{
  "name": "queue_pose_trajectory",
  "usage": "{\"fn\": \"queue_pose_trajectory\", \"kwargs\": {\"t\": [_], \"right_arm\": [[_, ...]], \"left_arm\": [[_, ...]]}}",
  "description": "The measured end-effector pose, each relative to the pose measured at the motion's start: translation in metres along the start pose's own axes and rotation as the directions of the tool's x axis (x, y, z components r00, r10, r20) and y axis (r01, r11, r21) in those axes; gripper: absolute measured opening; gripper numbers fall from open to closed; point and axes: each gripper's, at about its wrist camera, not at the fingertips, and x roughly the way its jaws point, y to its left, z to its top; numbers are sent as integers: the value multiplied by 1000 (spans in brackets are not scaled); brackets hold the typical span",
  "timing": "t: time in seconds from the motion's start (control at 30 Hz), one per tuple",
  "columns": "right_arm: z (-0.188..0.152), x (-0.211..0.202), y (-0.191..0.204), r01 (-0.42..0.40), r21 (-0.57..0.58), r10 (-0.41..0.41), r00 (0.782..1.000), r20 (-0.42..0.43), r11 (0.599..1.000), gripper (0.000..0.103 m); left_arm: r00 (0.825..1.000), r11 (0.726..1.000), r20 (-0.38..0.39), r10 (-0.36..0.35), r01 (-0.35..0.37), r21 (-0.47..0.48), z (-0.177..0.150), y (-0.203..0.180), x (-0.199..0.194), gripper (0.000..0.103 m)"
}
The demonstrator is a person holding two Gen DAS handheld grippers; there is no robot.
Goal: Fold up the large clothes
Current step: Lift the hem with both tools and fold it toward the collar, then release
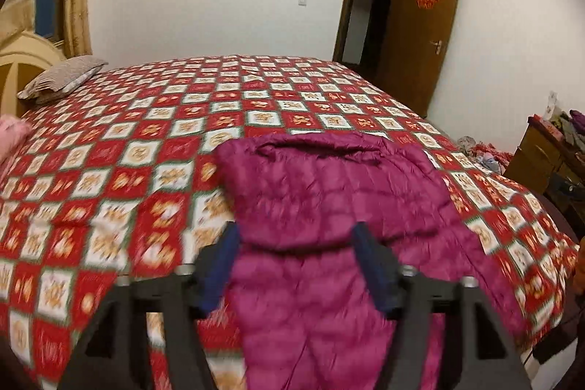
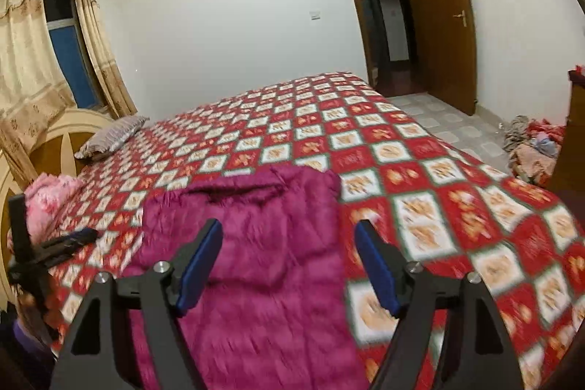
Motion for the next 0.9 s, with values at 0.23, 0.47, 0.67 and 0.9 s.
{"fn": "queue_pose_trajectory", "kwargs": {"t": [0.23,0.47,0.67,0.9], "right_arm": [[-58,-35,-24,79,-22,-81,994,-68,997,78],[-125,-26,-44,86,57,-72,973,-217,995,78],[-161,-19,-53,118,36,-103,952,-287,992,78],[-182,-6,-61,116,36,-95,926,-364,993,78]], "left_arm": [[997,1000,-72,-9,8,-14,-77,20,-47,70],[980,983,-187,-64,30,-184,-157,30,-45,70],[963,989,-260,-65,27,-148,-187,11,-27,70],[968,991,-247,-44,11,-137,-193,10,-23,70]]}}
